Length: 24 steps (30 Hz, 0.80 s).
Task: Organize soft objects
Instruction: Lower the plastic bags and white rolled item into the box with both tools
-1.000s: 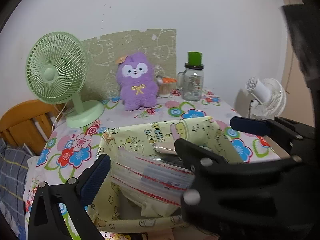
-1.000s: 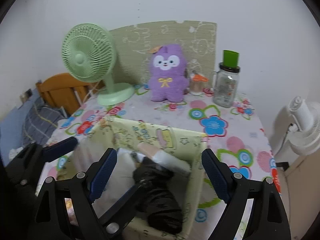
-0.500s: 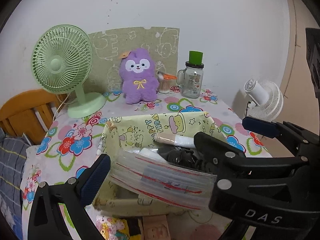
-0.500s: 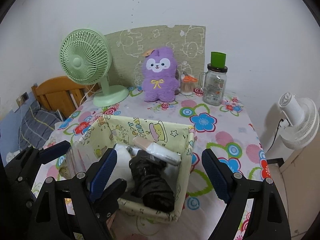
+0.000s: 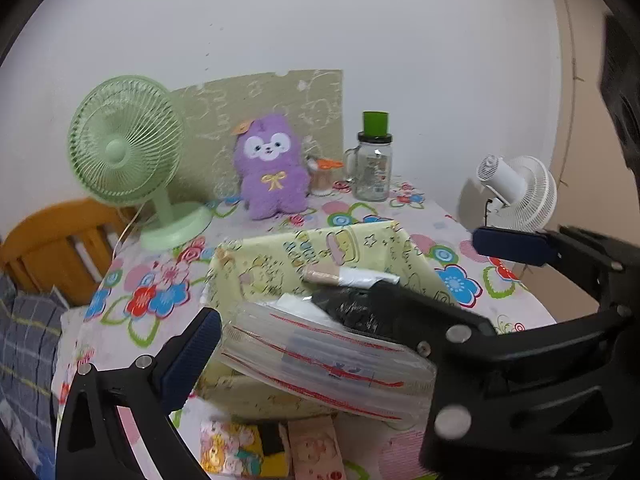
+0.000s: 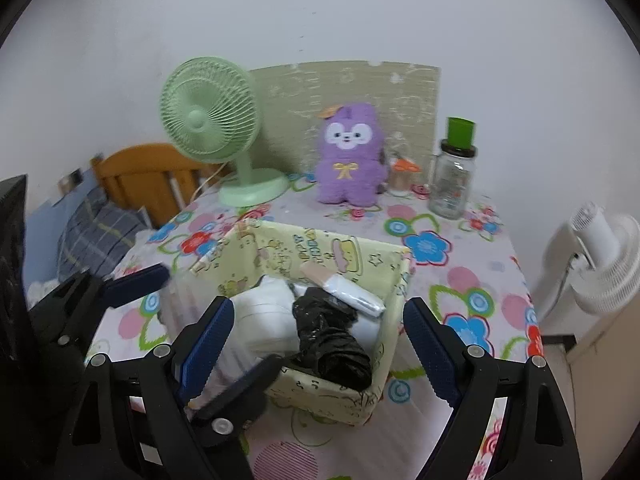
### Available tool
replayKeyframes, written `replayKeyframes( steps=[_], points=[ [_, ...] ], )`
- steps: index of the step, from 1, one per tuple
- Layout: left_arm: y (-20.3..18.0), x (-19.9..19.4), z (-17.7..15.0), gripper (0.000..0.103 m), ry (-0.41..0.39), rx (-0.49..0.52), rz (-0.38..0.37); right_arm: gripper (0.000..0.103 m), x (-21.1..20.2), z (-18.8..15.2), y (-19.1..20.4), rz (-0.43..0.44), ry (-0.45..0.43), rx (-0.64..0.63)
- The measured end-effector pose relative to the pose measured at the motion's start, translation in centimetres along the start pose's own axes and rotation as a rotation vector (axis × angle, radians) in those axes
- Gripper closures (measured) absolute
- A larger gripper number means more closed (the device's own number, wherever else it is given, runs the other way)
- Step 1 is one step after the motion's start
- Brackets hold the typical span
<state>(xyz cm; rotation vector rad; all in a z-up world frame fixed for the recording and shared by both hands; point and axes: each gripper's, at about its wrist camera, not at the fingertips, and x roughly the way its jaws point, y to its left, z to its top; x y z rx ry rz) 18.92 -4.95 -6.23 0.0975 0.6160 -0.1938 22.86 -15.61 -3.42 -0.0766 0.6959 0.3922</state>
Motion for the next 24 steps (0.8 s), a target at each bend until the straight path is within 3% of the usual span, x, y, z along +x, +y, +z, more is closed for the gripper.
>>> replayKeyframes(
  steps=[6, 17, 20, 24],
  points=[
    [-0.5, 1.7, 0.8, 0.000, -0.001, 0.030, -0.012, 0.014, 1.5, 1.3, -0.7, 0.033, 0.024, -0.055],
    [-0.1, 5.7, 1.6, 0.000, 0.044, 0.055, -0.034, 0.014, 6.6, 2.3, -2.1, 0.130, 0.124, -0.028],
    [0.0, 6.1, 1.5, 0.000, 0.050, 0.052, -0.026, 0.015, 7.3, 2.3, -2.1, 0.127, 0.136, -0.031],
    [0.0, 5.9, 1.5, 0.000, 0.041, 0.066, -0.033, 0.015, 8.4, 2.2, -2.4, 0.034, 0.154, -0.030]
  ],
)
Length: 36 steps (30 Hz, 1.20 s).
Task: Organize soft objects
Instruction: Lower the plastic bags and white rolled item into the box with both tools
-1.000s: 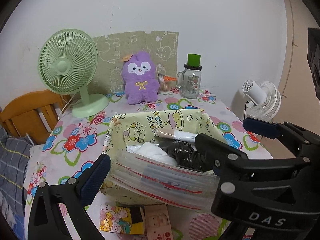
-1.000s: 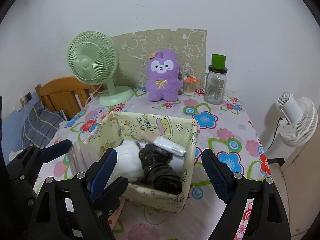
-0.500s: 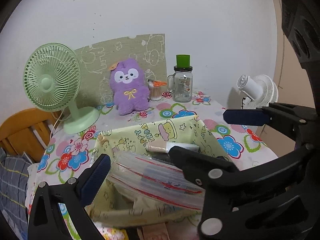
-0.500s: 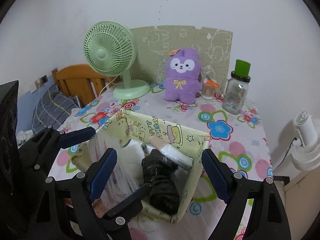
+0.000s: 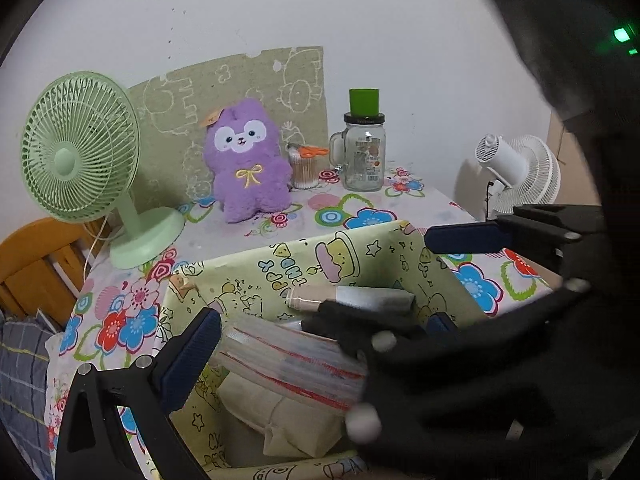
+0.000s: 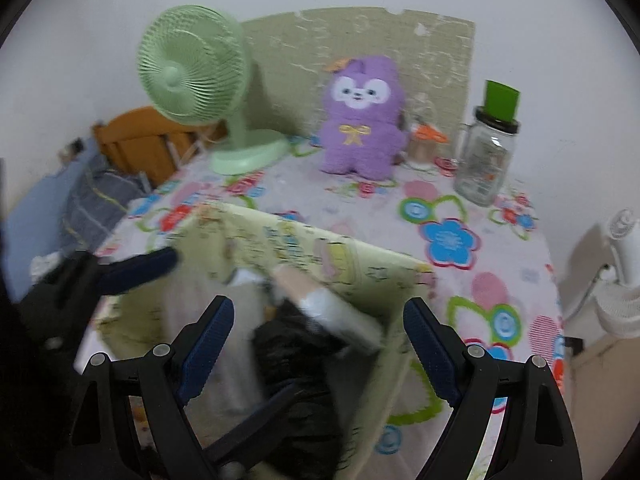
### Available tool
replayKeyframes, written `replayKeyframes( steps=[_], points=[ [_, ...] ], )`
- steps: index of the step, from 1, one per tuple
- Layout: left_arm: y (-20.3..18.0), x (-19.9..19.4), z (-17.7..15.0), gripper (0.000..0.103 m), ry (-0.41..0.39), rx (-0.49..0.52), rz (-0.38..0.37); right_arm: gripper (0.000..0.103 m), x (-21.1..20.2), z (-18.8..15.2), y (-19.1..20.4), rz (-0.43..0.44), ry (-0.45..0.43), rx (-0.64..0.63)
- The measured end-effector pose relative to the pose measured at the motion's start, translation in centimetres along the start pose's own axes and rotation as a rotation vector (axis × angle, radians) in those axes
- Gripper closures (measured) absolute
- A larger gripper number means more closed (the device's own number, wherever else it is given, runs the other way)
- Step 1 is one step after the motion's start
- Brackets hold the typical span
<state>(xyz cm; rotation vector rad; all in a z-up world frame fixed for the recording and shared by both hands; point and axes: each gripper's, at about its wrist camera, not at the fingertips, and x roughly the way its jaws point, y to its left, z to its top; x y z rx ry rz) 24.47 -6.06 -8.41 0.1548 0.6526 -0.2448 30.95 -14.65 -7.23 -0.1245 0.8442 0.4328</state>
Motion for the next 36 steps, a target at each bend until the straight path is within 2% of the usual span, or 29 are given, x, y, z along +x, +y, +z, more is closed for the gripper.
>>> replayKeyframes(
  steps=[5, 8, 12, 16, 23, 29, 34, 36],
  points=[
    [0.0, -0.3, 0.1, 0.000, -0.011, 0.001, 0.005, 0.015, -0.2, -0.2, -0.5, -0.005, -0.010, 0.014],
    [0.2, -0.3, 0.1, 0.000, -0.004, -0.003, -0.005, 0.015, -0.5, -0.3, -0.5, 0.044, -0.004, 0.014],
    [-0.3, -0.4, -0.3, 0.000, -0.001, 0.048, -0.017, 0.015, -1.0, -0.4, 0.2, 0.113, 0.009, -0.050],
    [-0.9, -0.3, -0.5, 0.000, 0.010, 0.102, -0.029, 0.015, -1.1, -0.4, 0.4, 0.128, 0.023, -0.114],
    [-0.4, 0.5, -0.3, 0.000, 0.034, 0.084, -0.028, 0.014, -1.5, -0.6, -0.2, 0.217, 0.058, -0.137],
    [-0.4, 0.9, -0.5, 0.000, 0.044, 0.087, 0.004, 0.012, -0.4, -0.6, -0.5, 0.236, 0.113, -0.121],
    [-0.3, 0.7, -0.5, 0.000, 0.031, 0.083, -0.022, 0.012, -1.1, -0.7, -0.2, 0.281, 0.097, -0.132],
    [-0.3, 0.8, -0.6, 0.000, 0.039, 0.081, -0.018, 0.012, -1.2, -0.7, -0.2, 0.262, 0.096, -0.138]
  ],
)
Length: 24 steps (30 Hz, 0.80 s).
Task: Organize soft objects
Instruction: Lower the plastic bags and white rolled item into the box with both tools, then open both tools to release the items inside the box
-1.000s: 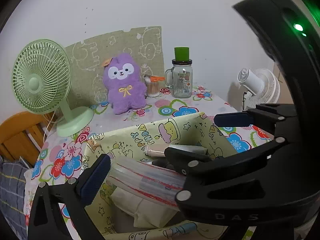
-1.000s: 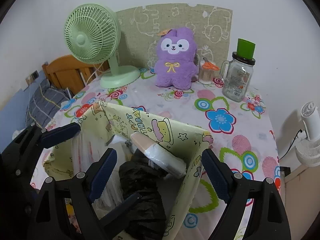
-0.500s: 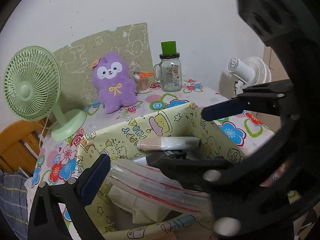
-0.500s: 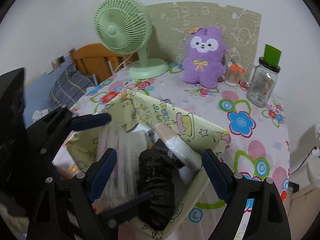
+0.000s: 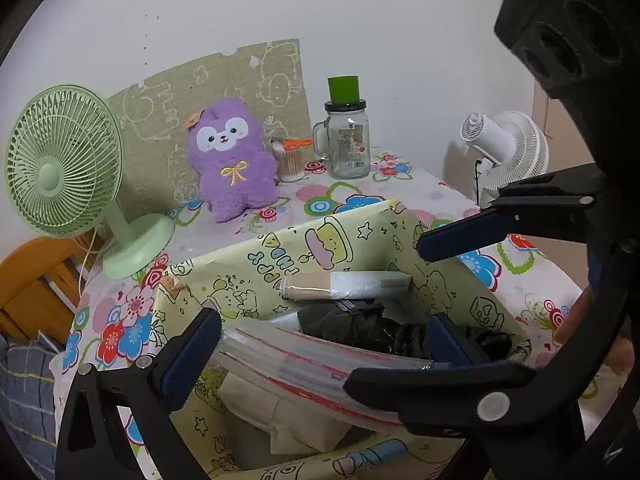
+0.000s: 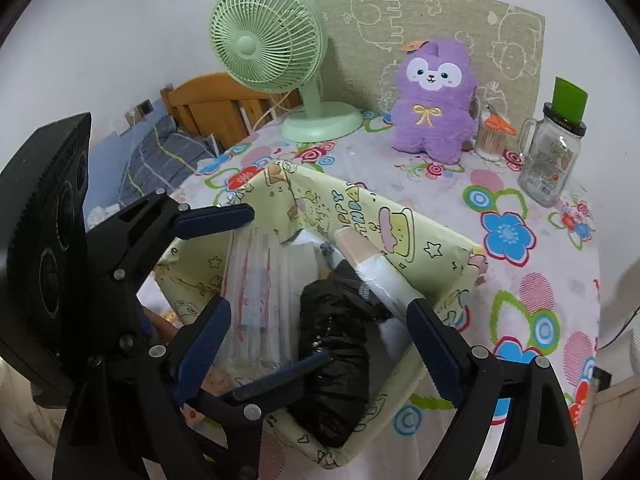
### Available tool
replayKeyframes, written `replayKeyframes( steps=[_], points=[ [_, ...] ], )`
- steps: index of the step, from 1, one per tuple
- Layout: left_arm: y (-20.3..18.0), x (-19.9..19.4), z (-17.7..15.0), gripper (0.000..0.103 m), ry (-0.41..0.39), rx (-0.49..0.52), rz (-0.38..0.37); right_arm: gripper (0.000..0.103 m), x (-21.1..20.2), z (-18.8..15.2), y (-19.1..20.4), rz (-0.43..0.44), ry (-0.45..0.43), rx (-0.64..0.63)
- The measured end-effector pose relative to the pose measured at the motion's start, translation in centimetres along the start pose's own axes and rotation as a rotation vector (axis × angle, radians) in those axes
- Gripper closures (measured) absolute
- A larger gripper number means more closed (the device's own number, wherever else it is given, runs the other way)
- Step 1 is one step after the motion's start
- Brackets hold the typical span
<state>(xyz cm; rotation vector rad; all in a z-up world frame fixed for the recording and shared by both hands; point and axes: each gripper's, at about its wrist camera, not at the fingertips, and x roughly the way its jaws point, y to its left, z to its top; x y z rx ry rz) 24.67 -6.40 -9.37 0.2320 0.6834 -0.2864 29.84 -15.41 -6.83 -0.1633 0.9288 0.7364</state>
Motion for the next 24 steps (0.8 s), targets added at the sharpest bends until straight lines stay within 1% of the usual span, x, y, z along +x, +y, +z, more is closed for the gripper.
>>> replayKeyframes(
  steps=[2, 4, 6, 7, 8, 10, 11, 13, 15, 17, 18, 22, 24],
  points=[
    [-0.2, 0.0, 0.0, 0.000, -0.001, 0.009, 0.026, 0.009, 0.2, 0.0, -0.2, -0.011, 0.005, 0.007],
    [-0.5, -0.2, 0.0, 0.000, -0.012, 0.025, 0.033, 0.009, 0.4, 0.0, -0.5, -0.020, 0.007, 0.019],
    [-0.5, -0.7, 0.1, 0.000, -0.044, 0.022, 0.038, 0.009, 0.6, 0.2, -0.8, 0.004, 0.002, 0.039],
    [-0.4, -0.7, 0.2, 0.000, -0.047, 0.018, 0.040, 0.009, 0.6, 0.2, -0.9, 0.008, -0.001, 0.051],
    [-0.2, -0.6, 0.3, 0.000, -0.048, 0.016, 0.030, 0.009, 0.6, 0.3, -1.0, 0.011, -0.007, 0.055],
    [0.0, -0.4, 0.4, 0.000, -0.052, 0.015, -0.022, 0.009, 0.5, 0.4, -1.0, 0.032, -0.010, 0.055],
    [0.0, -0.3, 0.5, 0.000, -0.051, 0.014, -0.035, 0.009, 0.4, 0.5, -0.9, 0.042, -0.009, 0.050],
    [-0.4, -0.2, 0.7, 0.000, -0.054, 0.033, -0.038, 0.009, 0.5, 0.7, -0.7, 0.072, 0.001, 0.042],
    [-1.2, -0.6, 0.7, 0.000, -0.078, 0.068, -0.040, 0.009, 0.7, 0.8, -0.6, 0.094, 0.012, 0.040],
    [-1.4, -0.6, 0.8, 0.000, -0.079, 0.074, 0.007, 0.009, 0.8, 1.0, -0.8, 0.078, 0.016, 0.054],
    [-1.2, -0.5, 0.9, 0.000, -0.070, 0.063, 0.025, 0.009, 0.8, 1.0, -0.9, 0.053, 0.015, 0.059],
    [-0.8, 0.1, 0.8, 0.000, -0.032, 0.035, 0.039, 0.009, 1.0, 0.9, -1.1, -0.003, 0.010, 0.072],
    [-0.8, 0.1, 0.7, 0.000, -0.033, 0.037, 0.050, 0.009, 0.9, 0.9, -1.1, -0.019, 0.001, 0.067]
  ],
)
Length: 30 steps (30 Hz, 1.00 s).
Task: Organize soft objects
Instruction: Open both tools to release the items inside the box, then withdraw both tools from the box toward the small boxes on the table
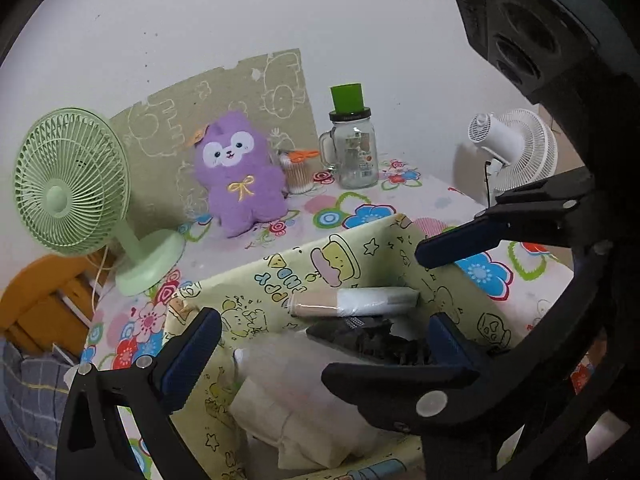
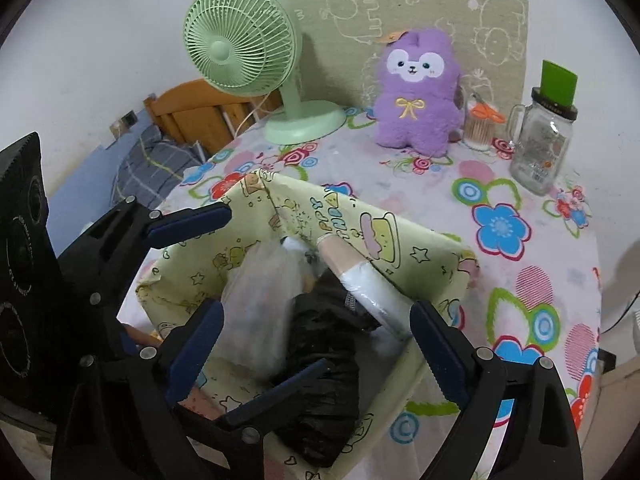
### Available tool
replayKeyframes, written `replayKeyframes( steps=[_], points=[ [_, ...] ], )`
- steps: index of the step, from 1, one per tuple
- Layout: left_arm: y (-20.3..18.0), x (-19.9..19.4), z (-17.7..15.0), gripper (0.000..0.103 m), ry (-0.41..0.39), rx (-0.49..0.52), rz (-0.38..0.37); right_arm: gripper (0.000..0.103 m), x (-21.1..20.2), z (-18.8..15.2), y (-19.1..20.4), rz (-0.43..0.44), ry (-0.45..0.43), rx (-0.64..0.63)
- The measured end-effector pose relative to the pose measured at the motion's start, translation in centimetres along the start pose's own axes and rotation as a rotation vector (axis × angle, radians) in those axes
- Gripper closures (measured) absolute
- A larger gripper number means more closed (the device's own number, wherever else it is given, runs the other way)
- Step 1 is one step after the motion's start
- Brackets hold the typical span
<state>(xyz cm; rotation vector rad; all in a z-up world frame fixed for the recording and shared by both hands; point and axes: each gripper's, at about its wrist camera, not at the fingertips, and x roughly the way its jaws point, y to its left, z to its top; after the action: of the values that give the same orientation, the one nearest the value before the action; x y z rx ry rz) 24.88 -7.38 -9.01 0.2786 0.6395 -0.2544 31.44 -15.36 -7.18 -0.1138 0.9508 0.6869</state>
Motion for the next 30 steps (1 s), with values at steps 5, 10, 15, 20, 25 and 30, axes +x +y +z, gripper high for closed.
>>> replayKeyframes(
  steps=[5, 10, 15, 20, 25, 30],
  points=[
    [-0.1, -1.1, 0.0, 0.000, -0.032, -0.015, -0.067, 0.024, 0.4, 0.0, -0.1, -0.183, -0.009, 0.005],
    [-0.4, -1.6, 0.1, 0.000, -0.040, -0.004, -0.050, 0.024, 0.0, -0.3, -0.3, -0.123, -0.020, 0.046],
    [0.2, -1.9, -0.1, 0.000, -0.032, -0.041, -0.054, 0.023, -1.4, -0.4, 0.0, -0.105, -0.055, 0.053],
    [0.5, -2.8, -0.5, 0.000, -0.033, -0.079, -0.063, 0.023, -2.9, -0.6, 1.2, -0.130, -0.078, 0.043],
    [1.2, -4.6, -0.8, 0.000, -0.034, -0.128, -0.071, 0.014, -4.7, -1.3, 2.9, -0.168, -0.122, 0.042],
    [1.3, -7.1, -1.6, 0.000, -0.046, -0.143, -0.045, 0.012, -6.6, -2.6, 4.8, -0.208, -0.164, 0.058]
  ],
)
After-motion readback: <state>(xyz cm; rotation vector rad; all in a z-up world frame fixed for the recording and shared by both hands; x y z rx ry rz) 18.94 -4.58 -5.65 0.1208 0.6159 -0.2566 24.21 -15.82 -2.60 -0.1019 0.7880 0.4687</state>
